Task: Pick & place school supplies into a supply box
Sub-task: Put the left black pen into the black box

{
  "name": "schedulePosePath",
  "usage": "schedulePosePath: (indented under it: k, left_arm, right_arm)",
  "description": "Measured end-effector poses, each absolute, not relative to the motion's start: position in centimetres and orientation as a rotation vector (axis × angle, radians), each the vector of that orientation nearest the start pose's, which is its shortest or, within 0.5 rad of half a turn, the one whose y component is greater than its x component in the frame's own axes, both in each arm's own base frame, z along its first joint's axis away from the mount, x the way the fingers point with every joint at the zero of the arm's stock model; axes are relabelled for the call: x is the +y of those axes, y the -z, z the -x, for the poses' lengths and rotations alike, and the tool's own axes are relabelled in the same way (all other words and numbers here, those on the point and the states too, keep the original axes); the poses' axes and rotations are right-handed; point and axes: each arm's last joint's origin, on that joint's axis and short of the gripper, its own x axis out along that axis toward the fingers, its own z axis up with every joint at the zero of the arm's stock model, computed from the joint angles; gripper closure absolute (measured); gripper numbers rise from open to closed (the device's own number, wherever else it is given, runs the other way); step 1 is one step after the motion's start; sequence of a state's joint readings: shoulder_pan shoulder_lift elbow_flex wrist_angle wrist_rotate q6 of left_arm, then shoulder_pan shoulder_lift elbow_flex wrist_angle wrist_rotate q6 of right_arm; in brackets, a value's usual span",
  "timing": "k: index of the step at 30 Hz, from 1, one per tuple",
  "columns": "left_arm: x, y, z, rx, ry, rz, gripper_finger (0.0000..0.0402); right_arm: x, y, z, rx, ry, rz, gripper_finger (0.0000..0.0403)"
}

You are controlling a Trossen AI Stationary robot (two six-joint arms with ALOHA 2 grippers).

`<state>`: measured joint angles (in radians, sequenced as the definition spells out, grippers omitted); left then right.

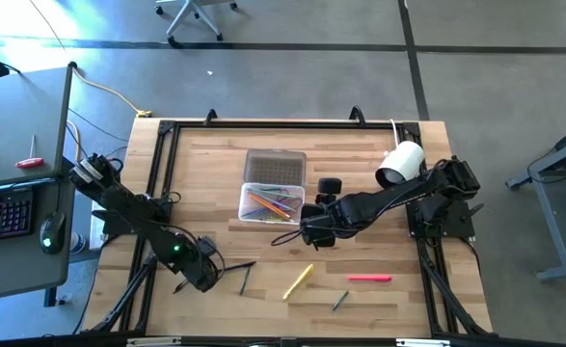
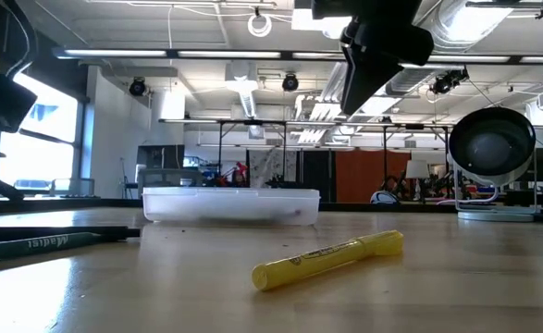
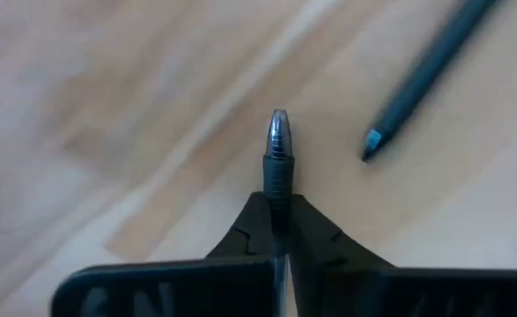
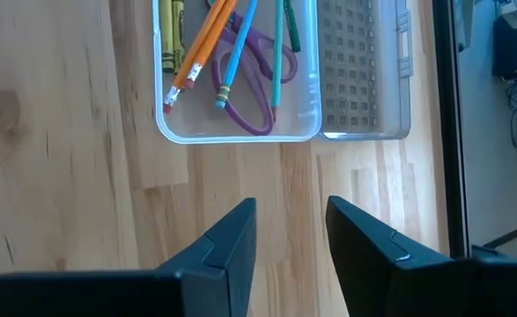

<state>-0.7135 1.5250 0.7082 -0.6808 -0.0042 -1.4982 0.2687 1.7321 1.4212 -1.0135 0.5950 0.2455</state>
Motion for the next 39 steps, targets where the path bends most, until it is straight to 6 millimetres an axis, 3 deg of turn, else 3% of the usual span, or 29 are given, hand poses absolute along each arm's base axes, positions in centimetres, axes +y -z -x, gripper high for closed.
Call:
schedulePosePath:
  k: [4, 10, 18, 25, 31, 39]
  left_arm:
    - [-13.7, -13.3, -17.6, 1.444, -0.604, 0.654, 0.0341]
    - [-12.1, -14.9, -18.8, 1.424, -0.648, 0.490, 0.0373]
    - [-8.7, -21.1, -23.9, 1.292, -0.610, 0.274, 0.0368]
    - [-3.2, -26.0, -28.8, 1.099, -0.474, 0.113, 0.0358]
    - [0.8, -26.2, -32.5, 0.917, -0.283, -0.009, 0.0352]
    - [2.4, -21.4, -34.7, 1.064, -0.209, -0.060, 0.0296]
  right_arm:
    - [7.4, -25.7, -32.9, 1.150, 0.419, 0.341, 0.0284]
    - [7.4, -25.7, -32.9, 1.146, 0.417, 0.340, 0.0284]
    - [7.5, -25.9, -33.4, 1.106, 0.390, 0.348, 0.0284]
    - [7.7, -25.7, -33.3, 1.138, 0.350, 0.308, 0.0284]
    - [8.1, -25.3, -32.6, 1.211, 0.321, 0.210, 0.0284]
    - [9.8, -22.6, -31.3, 1.258, 0.237, 0.265, 0.0284]
